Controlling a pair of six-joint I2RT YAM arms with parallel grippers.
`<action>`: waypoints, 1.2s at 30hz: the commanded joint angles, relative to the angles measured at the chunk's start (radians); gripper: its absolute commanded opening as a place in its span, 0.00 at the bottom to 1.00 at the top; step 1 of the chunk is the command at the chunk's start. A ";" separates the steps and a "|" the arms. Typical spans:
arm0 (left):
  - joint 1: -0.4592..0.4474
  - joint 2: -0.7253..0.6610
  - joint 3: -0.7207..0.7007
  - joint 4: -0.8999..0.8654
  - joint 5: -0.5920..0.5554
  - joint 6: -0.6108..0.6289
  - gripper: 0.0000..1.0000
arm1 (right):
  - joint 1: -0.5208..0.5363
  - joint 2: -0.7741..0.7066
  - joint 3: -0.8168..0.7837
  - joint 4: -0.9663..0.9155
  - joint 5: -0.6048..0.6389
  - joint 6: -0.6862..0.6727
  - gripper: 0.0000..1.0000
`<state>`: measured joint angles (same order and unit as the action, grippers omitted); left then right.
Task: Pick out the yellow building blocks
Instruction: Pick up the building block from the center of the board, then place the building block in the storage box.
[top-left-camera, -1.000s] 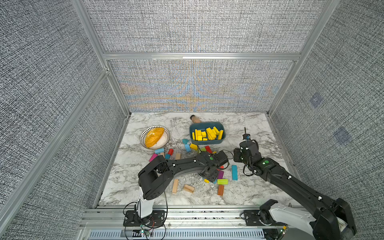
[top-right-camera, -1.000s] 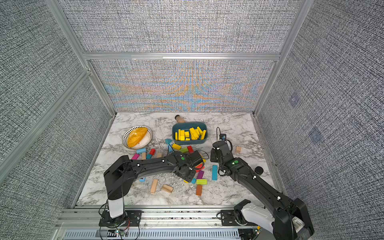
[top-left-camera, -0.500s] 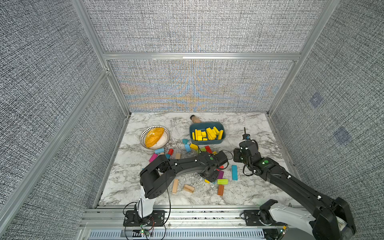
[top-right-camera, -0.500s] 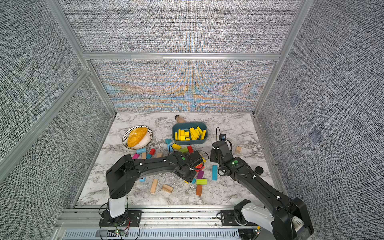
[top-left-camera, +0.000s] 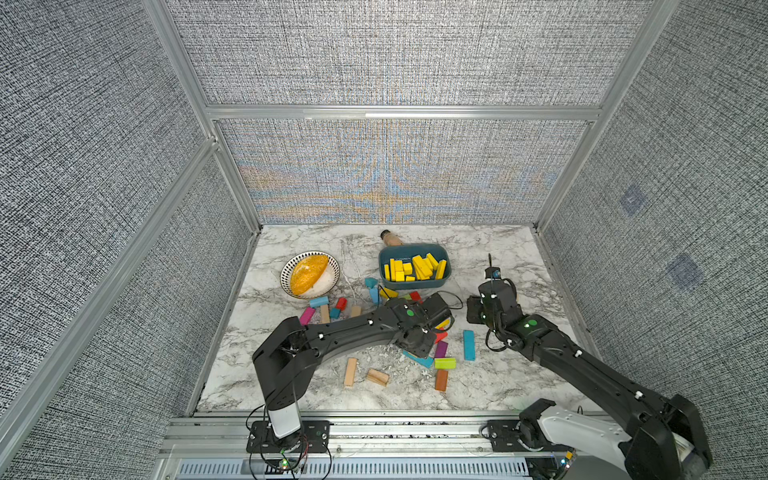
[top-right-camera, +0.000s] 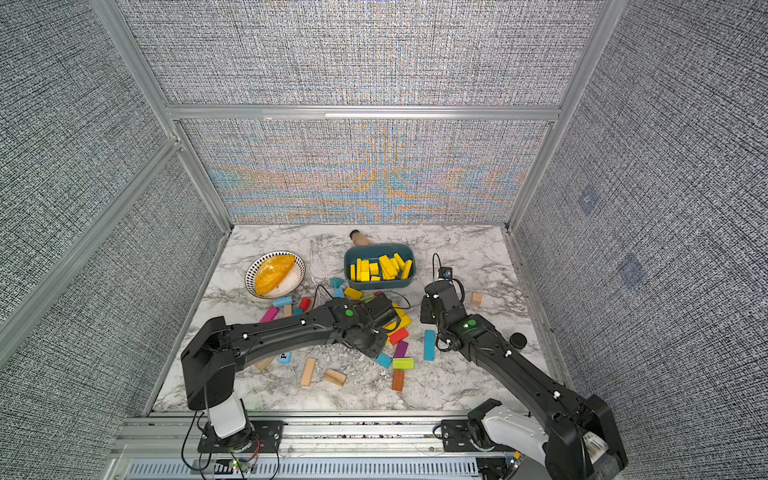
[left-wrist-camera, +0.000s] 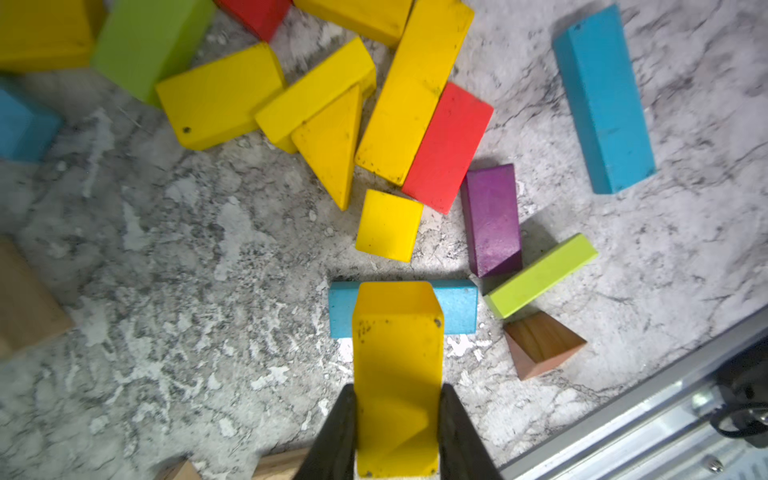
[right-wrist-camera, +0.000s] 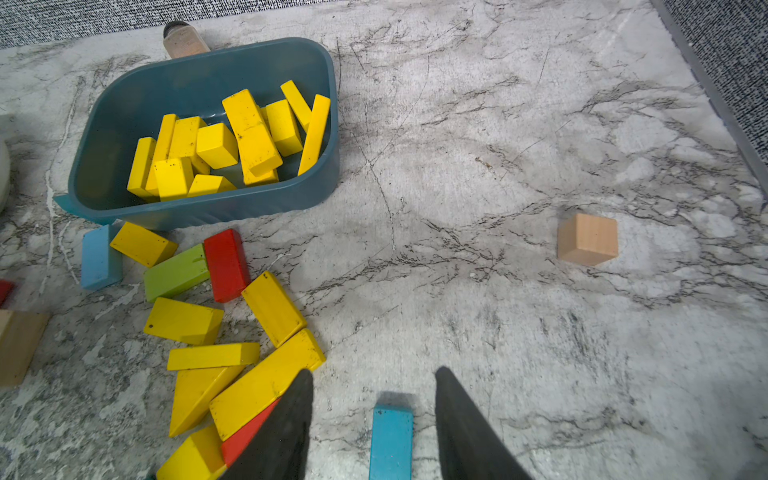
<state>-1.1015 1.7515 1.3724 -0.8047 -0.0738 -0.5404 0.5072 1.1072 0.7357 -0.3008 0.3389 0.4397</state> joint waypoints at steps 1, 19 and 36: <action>0.020 -0.031 0.028 -0.043 -0.042 -0.002 0.26 | 0.001 0.006 -0.001 0.036 0.005 0.005 0.49; 0.314 0.279 0.532 -0.011 -0.188 0.188 0.26 | 0.000 0.039 0.018 0.046 -0.013 0.006 0.49; 0.439 0.614 0.790 -0.007 -0.134 0.189 0.26 | -0.008 0.152 0.115 0.041 -0.045 -0.021 0.49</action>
<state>-0.6643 2.3459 2.1448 -0.8066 -0.2249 -0.3416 0.4984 1.2564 0.8478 -0.2687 0.2981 0.4232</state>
